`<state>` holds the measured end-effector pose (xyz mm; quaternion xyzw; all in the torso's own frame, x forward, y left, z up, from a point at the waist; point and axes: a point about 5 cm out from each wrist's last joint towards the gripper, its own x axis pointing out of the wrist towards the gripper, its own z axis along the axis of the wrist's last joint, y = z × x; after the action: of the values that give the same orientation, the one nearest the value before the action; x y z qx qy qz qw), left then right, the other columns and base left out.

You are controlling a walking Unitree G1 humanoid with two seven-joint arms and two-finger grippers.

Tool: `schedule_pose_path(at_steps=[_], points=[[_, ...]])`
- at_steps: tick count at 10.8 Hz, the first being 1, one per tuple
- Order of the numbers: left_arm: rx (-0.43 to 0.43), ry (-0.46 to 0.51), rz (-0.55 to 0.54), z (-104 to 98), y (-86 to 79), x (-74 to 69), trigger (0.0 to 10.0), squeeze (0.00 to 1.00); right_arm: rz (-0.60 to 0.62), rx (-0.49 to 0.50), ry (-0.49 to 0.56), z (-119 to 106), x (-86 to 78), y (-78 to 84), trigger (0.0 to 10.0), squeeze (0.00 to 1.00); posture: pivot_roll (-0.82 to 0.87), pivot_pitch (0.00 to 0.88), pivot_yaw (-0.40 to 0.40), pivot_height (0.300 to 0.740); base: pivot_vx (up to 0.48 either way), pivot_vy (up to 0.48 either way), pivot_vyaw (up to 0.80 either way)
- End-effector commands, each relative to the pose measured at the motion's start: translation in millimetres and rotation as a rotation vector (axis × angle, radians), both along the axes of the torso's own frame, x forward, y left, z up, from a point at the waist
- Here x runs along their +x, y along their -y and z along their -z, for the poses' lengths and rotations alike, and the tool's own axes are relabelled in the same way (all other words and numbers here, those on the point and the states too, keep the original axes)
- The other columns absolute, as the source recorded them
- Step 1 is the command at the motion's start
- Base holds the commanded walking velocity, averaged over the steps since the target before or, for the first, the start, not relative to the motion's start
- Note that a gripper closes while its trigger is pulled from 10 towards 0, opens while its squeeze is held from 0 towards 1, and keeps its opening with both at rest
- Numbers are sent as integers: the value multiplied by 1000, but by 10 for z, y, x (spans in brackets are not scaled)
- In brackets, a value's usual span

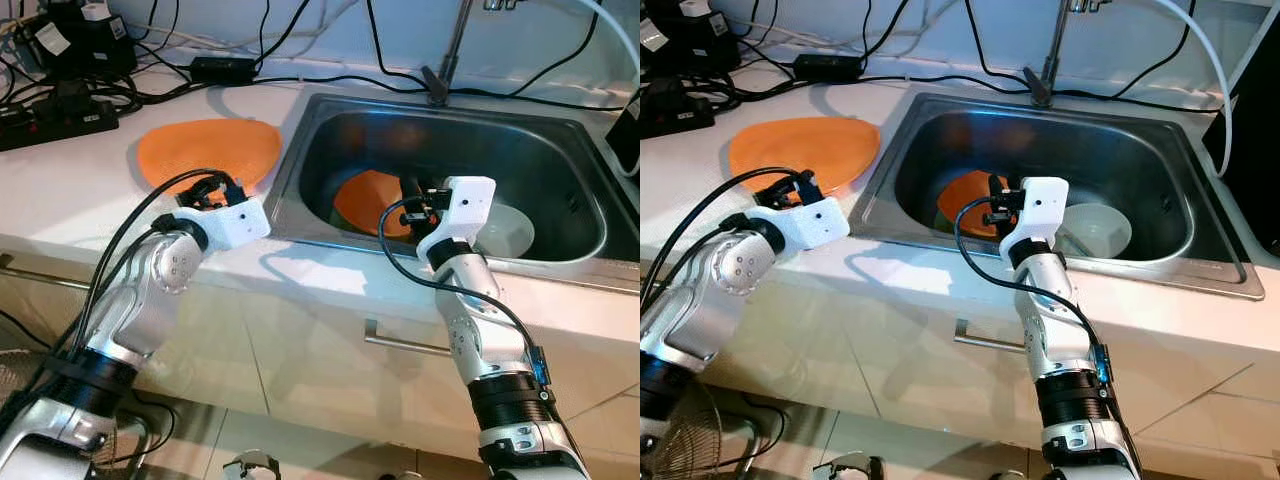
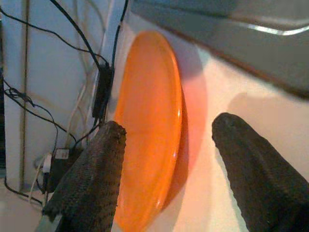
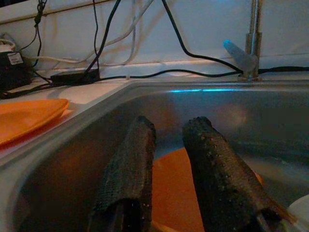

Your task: Kitchen organization

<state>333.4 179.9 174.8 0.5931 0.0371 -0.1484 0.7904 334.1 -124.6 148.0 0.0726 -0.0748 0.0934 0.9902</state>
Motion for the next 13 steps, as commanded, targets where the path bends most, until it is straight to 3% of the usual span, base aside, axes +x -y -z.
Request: schedule_pose_path(at_steps=[1, 4, 7, 13], points=[[46, -14, -1, -3, 2, 22, 10000, 0, 6, 5, 8, -43, 31, 2, 10000, 0, 124, 33, 0, 740, 0, 0, 0], [119, -3, -2, -42, 3, 78, 10000, 0, 9, 12, 7, -39, 24, 9, 10000, 0, 120, 35, 3, 740, 0, 0, 0], [224, 15, -18, -110, 40, 271, 10000, 0, 25, 11, 8, -45, 31, 52, 10000, 0, 108, 42, 6, 740, 0, 0, 0], [271, -28, -166, -62, -199, 443, 10000, 0, 51, 13, 12, -72, 39, 114, 10000, 0, 90, 74, 4, 740, 0, 0, 0]])
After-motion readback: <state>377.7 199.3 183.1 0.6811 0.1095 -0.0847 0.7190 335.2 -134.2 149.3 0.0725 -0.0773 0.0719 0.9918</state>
